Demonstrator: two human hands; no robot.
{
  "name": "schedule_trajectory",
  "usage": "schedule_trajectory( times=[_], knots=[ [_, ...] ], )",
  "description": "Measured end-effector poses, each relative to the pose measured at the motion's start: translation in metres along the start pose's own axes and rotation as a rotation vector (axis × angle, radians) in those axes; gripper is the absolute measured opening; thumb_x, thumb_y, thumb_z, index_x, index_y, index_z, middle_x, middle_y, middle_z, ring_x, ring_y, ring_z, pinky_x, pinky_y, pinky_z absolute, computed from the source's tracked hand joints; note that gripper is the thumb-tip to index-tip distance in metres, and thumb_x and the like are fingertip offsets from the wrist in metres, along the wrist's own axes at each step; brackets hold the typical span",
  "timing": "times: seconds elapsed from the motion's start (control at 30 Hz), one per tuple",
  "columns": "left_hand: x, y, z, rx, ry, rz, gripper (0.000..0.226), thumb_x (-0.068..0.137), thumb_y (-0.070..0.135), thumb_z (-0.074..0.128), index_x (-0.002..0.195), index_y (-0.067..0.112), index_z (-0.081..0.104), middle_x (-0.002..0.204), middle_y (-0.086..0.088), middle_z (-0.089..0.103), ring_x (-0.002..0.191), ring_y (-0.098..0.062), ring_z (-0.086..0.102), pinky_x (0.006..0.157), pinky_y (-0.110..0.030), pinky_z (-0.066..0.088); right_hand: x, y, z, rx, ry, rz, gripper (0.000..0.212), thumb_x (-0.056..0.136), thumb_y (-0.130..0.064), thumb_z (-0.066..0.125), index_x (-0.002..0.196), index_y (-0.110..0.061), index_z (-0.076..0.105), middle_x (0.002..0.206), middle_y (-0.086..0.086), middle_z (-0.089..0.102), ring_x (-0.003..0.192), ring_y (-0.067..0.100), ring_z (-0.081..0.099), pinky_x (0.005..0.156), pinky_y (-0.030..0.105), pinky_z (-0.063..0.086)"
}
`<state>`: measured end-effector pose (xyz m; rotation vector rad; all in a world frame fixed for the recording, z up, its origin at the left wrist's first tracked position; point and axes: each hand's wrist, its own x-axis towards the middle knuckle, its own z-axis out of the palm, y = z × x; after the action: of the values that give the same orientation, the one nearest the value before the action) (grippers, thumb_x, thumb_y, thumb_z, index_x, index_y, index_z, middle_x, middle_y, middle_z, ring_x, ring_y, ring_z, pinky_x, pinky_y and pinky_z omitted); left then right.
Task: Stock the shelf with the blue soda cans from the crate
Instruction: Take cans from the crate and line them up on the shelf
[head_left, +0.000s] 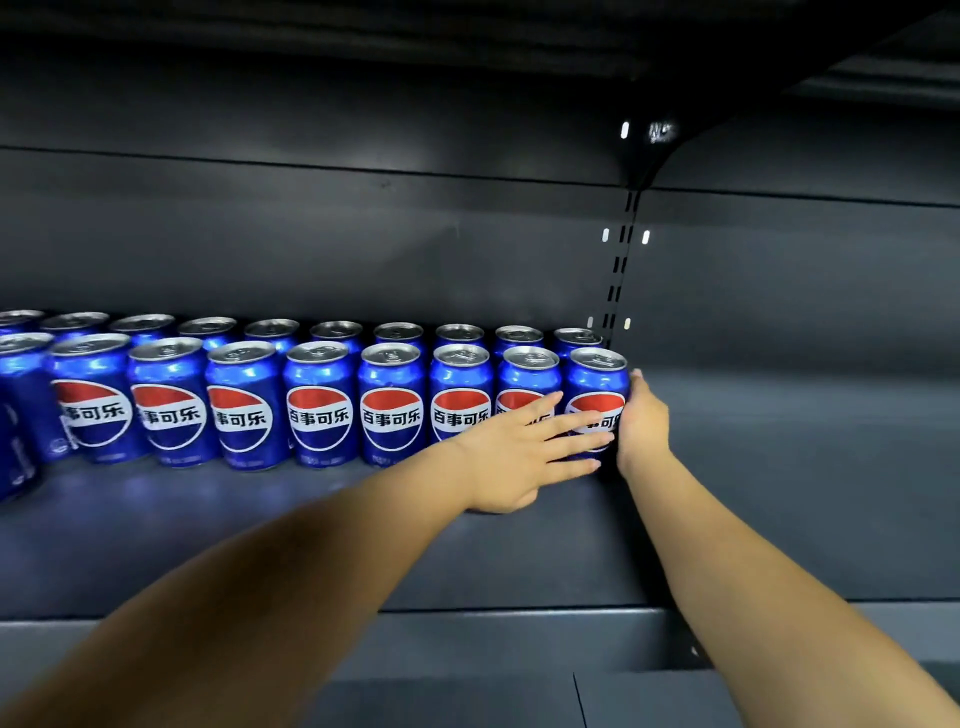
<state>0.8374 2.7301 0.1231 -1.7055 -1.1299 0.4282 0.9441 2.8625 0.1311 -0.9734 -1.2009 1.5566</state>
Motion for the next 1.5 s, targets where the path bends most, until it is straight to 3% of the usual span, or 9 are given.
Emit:
schedule_trajectory(
  times=[0.17,0.33,0.47,0.6,0.73,0.9,1.1,1.3,1.5],
  knots=[
    [-0.035,-0.016,-0.019,-0.018,0.067,0.019,0.067,0.069,0.031,0.064,0.135,0.022,0.053,0.145,-0.004,0.045,0.136,-0.024,0.04,0.113,-0.049,0.016,-0.013,-0.003,-0.003,-0.144,0.146,-0.19,0.027,0.097,-0.025,0.043,0.1,-0.009,0.065,0.112,0.013,0.064,0.108,0.031,0.06,0.096,0.037,0.046],
    [-0.092,-0.023,-0.016,0.014,-0.059,0.018,0.079,0.067,0.022,0.073,0.141,0.019,0.044,0.15,-0.006,0.032,0.14,-0.024,0.019,0.112,-0.051,0.011,-0.051,-0.004,0.002,-0.578,0.289,-0.698,0.028,0.093,-0.009,0.048,0.119,0.002,0.05,0.124,0.02,0.046,0.112,0.033,0.046,0.088,0.034,0.036],
    [-0.126,-0.026,-0.006,-0.019,-0.031,-0.02,0.076,0.072,0.014,0.066,0.142,0.018,0.036,0.149,-0.004,0.034,0.137,-0.022,0.026,0.107,-0.05,0.025,-0.057,0.008,0.004,-1.034,0.036,-1.501,0.032,0.082,-0.015,0.048,0.11,-0.002,0.054,0.113,0.023,0.053,0.093,0.04,0.055,0.077,0.041,0.049],
    [-0.137,-0.036,0.005,0.012,-0.039,0.017,0.071,0.081,0.014,0.059,0.143,0.017,0.026,0.15,-0.004,0.034,0.137,-0.023,0.036,0.108,-0.05,0.025,-0.043,0.012,0.006,-1.492,-0.389,-2.098,0.058,0.079,-0.009,0.053,0.134,-0.019,0.039,0.143,0.011,0.046,0.126,0.035,0.048,0.102,0.045,0.031],
    [-0.148,-0.049,0.022,-0.001,-0.046,-0.001,0.056,0.086,0.015,0.03,0.142,0.016,0.029,0.148,-0.004,0.036,0.135,-0.021,0.038,0.114,-0.05,0.014,-0.036,0.014,0.019,-1.624,-0.421,-2.131,0.077,0.074,-0.016,0.069,0.14,-0.024,0.032,0.145,0.003,0.045,0.133,0.027,0.042,0.106,0.045,0.023],
    [-0.149,-0.049,0.033,0.016,-0.003,0.007,0.053,0.085,0.016,0.037,0.137,0.015,0.045,0.14,-0.005,0.051,0.133,-0.02,0.03,0.113,-0.051,0.017,-0.025,0.026,0.032,-1.585,-0.54,-2.159,0.065,0.073,-0.02,0.075,0.134,-0.027,0.053,0.144,0.003,0.047,0.133,0.027,0.04,0.109,0.047,0.024],
    [-0.152,-0.054,0.038,0.015,0.03,0.03,0.082,0.072,0.014,0.072,0.141,0.013,0.029,0.145,-0.005,0.045,0.137,-0.02,0.025,0.114,-0.047,0.0,-0.021,0.029,0.034,-1.54,-0.561,-2.136,0.051,0.086,-0.016,0.035,0.134,-0.024,0.054,0.143,0.005,0.047,0.134,0.028,0.029,0.108,0.047,0.017],
    [-0.152,-0.053,0.04,-0.013,0.064,0.027,0.081,0.07,0.014,0.075,0.141,0.013,0.036,0.143,-0.004,0.047,0.135,-0.019,0.026,0.115,-0.045,-0.005,-0.029,0.026,0.034,-1.564,-0.546,-2.078,0.071,0.068,-0.013,0.08,0.133,-0.025,0.054,0.143,0.004,0.047,0.133,0.028,0.029,0.109,0.049,0.025],
    [-0.157,-0.053,0.019,-0.047,0.05,0.034,0.085,0.065,0.028,0.077,0.141,0.019,0.039,0.144,-0.006,0.045,0.133,-0.025,0.042,0.113,-0.046,0.001,-0.04,0.023,0.034,-1.624,-0.486,-2.092,0.084,0.062,-0.016,0.085,0.136,-0.027,0.048,0.144,0.004,0.046,0.134,0.026,0.029,0.105,0.055,0.024]
  ],
)
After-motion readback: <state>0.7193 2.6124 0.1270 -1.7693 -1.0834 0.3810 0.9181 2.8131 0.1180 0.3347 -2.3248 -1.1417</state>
